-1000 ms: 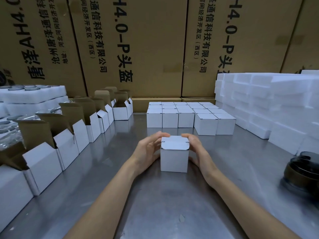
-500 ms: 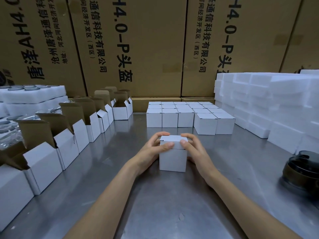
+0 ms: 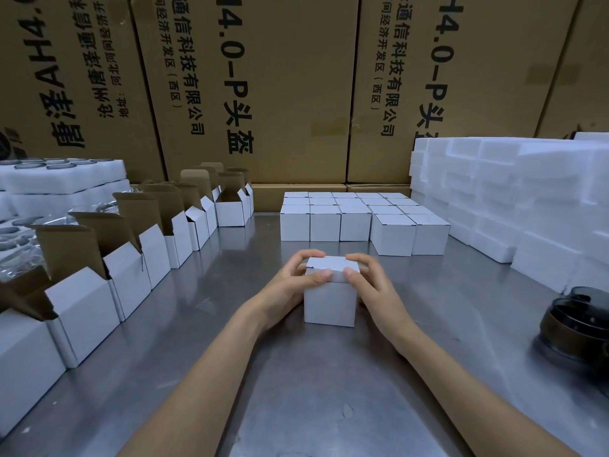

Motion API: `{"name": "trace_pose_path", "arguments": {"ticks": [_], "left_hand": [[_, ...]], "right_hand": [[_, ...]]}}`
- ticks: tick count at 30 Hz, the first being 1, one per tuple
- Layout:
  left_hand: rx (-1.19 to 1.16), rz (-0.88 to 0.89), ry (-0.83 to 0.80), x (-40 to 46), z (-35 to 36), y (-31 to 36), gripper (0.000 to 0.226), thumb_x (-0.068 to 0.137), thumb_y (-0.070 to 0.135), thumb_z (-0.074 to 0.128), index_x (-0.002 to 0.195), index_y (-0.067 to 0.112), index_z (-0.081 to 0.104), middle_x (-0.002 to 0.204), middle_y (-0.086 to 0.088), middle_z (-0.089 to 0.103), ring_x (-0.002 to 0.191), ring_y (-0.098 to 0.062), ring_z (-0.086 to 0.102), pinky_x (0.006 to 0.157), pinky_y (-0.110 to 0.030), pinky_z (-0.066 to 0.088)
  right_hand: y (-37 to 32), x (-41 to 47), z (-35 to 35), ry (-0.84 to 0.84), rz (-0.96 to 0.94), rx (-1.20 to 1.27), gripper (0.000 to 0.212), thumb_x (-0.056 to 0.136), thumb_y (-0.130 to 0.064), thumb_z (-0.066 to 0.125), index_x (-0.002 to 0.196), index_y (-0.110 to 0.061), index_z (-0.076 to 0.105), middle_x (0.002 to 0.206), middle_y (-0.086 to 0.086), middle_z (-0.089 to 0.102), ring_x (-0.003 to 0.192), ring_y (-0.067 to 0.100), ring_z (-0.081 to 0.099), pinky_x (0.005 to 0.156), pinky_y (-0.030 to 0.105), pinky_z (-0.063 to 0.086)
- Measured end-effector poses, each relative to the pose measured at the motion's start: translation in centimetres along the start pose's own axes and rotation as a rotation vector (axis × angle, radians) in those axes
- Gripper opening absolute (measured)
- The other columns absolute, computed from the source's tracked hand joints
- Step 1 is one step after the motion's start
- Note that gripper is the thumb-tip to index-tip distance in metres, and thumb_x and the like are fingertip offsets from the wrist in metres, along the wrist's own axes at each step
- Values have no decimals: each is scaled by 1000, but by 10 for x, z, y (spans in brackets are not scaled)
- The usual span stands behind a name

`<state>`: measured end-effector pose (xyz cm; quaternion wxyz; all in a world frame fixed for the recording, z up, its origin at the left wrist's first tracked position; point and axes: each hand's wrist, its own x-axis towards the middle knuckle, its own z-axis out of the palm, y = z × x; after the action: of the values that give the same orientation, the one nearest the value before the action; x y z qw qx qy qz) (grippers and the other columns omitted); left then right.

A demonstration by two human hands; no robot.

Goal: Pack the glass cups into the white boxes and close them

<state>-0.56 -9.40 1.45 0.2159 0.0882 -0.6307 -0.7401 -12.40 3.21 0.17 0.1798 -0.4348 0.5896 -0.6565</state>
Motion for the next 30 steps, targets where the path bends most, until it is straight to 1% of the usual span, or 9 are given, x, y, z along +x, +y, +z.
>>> {"name": "trace_pose_path", "arguments": {"ticks": [3, 6, 9, 13, 17, 21, 23, 25, 30], "left_hand": [[-4, -43, -35, -1, -1, 3, 39, 76, 33, 66, 112, 23, 54, 110, -6, 57, 93, -17, 60, 80, -25, 47], [-43, -75, -36, -1, -4, 7, 39, 80, 47, 57, 110, 23, 59, 106, -3, 59, 93, -16, 54, 77, -25, 43], [-33, -78, -24, 0, -7, 4, 40, 77, 36, 62, 115, 25, 59, 106, 2, 63, 94, -13, 59, 79, -23, 46], [68, -33, 6, 3, -9, 2, 46, 75, 28, 67, 120, 29, 58, 117, 4, 64, 100, -12, 66, 83, -22, 52], [308, 52, 183, 0, -9, -1, 42, 71, 54, 68, 112, 46, 62, 129, 5, 55, 113, -11, 60, 102, -36, 46], [512, 79, 185, -3, -4, -5, 79, 68, 56, 77, 137, 45, 41, 133, 11, 46, 116, -5, 53, 89, -14, 45], [593, 58, 193, 0, 0, -9, 96, 70, 39, 82, 146, 39, 24, 135, 9, 39, 113, -9, 53, 79, -8, 45], [631, 58, 256, 6, 4, -14, 100, 71, 33, 82, 148, 33, 19, 135, 7, 37, 114, -13, 51, 83, -12, 47], [727, 96, 453, 37, 10, -24, 76, 75, 36, 79, 140, 21, 43, 134, 4, 51, 101, -10, 57, 82, -16, 48]], "right_hand": [[-2, -1, 0, -29, 15, 32, 18, 94, -18, 56, 109, -27, 53, 120, 6, 59, 107, 16, 58, 79, 16, 47], [-4, -2, -1, -53, 52, 58, 25, 90, -35, 59, 113, -29, 52, 121, 0, 57, 108, 12, 57, 82, 18, 46], [-2, -1, -2, -38, 80, 57, 19, 95, -34, 54, 113, -30, 52, 123, -1, 56, 112, 12, 55, 91, 26, 45], [-1, 2, 1, -52, 78, 25, 20, 98, -16, 46, 113, -29, 48, 121, -2, 53, 105, 7, 53, 77, 10, 43], [5, 3, 6, 26, 18, -137, 21, 101, -25, 40, 119, -34, 45, 127, -6, 45, 119, 5, 42, 94, 17, 33], [9, 6, 1, 181, -4, -160, 27, 97, -39, 47, 123, -33, 46, 122, -9, 48, 103, -13, 47, 77, -1, 33], [13, 12, -9, 302, -2, -210, 29, 94, -42, 50, 122, -32, 48, 120, -7, 54, 102, -5, 53, 84, 14, 39], [18, 21, -24, 439, 60, -287, 33, 93, -36, 55, 124, -28, 47, 124, -6, 55, 110, 12, 54, 91, 30, 41], [31, 48, -58, 626, 212, -441, 45, 89, -16, 55, 132, -14, 42, 137, 2, 48, 122, 25, 47, 87, 34, 36]]}}
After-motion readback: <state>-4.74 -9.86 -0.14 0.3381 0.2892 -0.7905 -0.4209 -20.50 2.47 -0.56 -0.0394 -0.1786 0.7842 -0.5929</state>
